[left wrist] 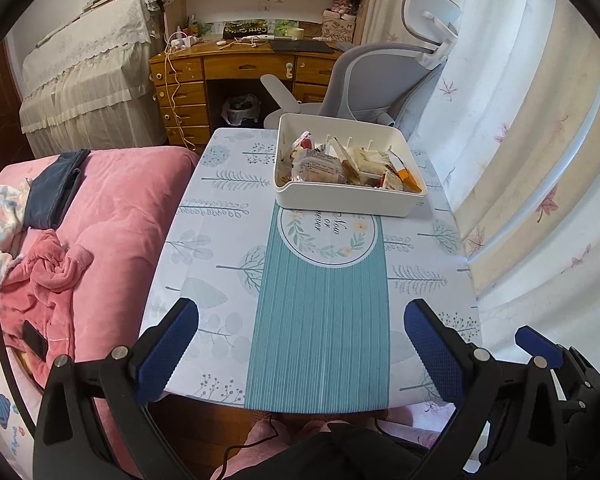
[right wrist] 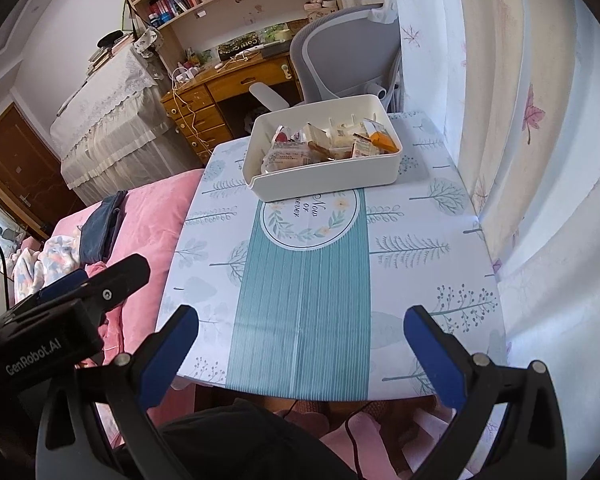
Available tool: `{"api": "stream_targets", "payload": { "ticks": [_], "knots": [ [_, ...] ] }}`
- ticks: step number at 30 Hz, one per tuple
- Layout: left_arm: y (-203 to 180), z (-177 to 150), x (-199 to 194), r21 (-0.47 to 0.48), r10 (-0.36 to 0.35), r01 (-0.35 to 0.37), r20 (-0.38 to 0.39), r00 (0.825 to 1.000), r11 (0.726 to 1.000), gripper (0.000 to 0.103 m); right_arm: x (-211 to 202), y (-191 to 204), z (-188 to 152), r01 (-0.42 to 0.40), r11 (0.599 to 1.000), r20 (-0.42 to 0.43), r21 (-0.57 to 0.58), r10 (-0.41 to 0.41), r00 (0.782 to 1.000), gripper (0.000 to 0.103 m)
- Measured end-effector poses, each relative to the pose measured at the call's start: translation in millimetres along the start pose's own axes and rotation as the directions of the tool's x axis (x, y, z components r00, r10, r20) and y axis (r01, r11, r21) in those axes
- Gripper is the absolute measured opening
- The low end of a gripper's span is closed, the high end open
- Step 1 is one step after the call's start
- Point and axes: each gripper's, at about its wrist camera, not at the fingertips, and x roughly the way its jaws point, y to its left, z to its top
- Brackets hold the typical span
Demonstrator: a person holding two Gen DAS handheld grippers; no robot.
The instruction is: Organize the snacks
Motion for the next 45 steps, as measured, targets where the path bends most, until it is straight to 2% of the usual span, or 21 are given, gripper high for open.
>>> {"api": "stream_targets", "payload": {
  "ticks": [21, 45],
  "knots": [
    [4, 10, 4, 0.008, 0.03, -0.03, 0.003, 1.0, 1.0, 0.102, 15, -1, 6, 0.003, 1.0, -0.026, -0.005, -0.003, 1.0, 0.103],
    [7, 21, 13, 0.034, 0.009, -0.008, -0.008, 1.0, 0.999, 0.102, 19, -4, 13, 0.037, 0.999, -0.034, 0.007, -0.037, 0.999, 0.103]
  ]
}}
